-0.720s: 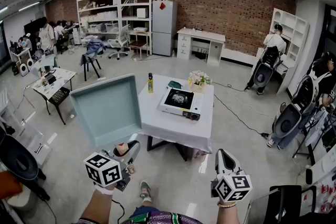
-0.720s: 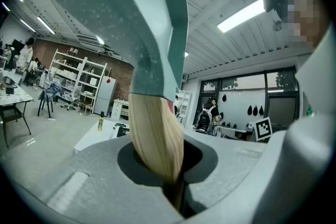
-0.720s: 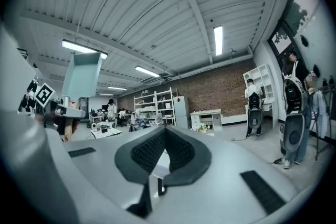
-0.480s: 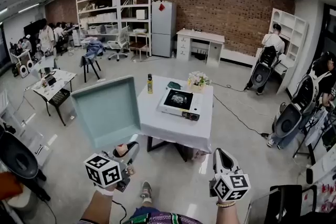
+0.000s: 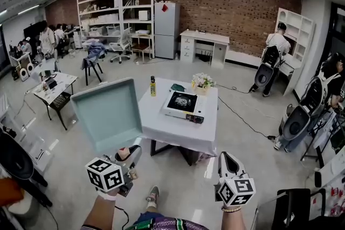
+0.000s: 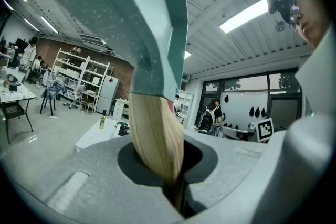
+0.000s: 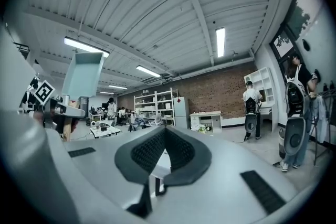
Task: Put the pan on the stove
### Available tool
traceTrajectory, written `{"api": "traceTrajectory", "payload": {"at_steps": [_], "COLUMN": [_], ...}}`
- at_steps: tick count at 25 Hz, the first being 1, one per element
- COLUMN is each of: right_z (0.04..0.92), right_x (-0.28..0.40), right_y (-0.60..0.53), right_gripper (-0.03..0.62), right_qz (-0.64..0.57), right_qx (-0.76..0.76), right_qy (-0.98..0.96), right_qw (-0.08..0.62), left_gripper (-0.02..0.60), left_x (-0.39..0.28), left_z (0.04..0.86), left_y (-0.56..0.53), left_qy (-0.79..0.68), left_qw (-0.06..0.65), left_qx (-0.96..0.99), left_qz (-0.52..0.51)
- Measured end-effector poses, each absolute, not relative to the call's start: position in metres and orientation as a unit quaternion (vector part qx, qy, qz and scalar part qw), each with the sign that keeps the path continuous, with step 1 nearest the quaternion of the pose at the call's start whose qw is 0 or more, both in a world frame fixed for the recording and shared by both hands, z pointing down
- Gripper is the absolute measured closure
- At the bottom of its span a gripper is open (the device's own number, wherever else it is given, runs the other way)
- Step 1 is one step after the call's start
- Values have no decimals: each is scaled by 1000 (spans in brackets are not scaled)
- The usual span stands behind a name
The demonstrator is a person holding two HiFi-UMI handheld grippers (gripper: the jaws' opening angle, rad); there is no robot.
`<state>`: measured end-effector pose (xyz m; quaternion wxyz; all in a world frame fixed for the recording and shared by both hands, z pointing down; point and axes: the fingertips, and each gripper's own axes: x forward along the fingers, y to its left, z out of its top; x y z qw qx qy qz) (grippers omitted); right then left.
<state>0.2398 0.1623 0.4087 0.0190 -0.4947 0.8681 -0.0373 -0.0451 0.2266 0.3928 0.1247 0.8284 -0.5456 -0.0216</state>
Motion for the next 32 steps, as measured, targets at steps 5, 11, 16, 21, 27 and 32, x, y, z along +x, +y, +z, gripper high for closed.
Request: {"api": "traceTrajectory", "payload": {"at_steps": [5,11,16,21,27,32], "right_z": [405,408,405,403,391,393], "right_x": [241,230,227,218,204,194], "right_y": [160,150,129,101,64,31], "right_gripper": [594,593,592,592,592,592], "right_qz": [-50,-55,-55,-56,-56,-48], "right_qx": [-492,-490,-495,-500,-497,-500], "right_qy": [868,869,866,863,864,863], "right_qw": [41,42,44,46,53,47], "left_gripper": [543,545,543,543,543,543], "left_x": [-43,-46,-46,-47,-47,-47], "left_z": [392,393,394,400,393,395], "left_y": [222,206,182,151,115,78], "left_qy": [-541,-528,-513,-498,-482,-468], "left_qw": [125,128,136,146,152,154], "left_qx": [832,839,848,855,863,870], "left_qz": [-18,-13,-11,-6,7,10]}}
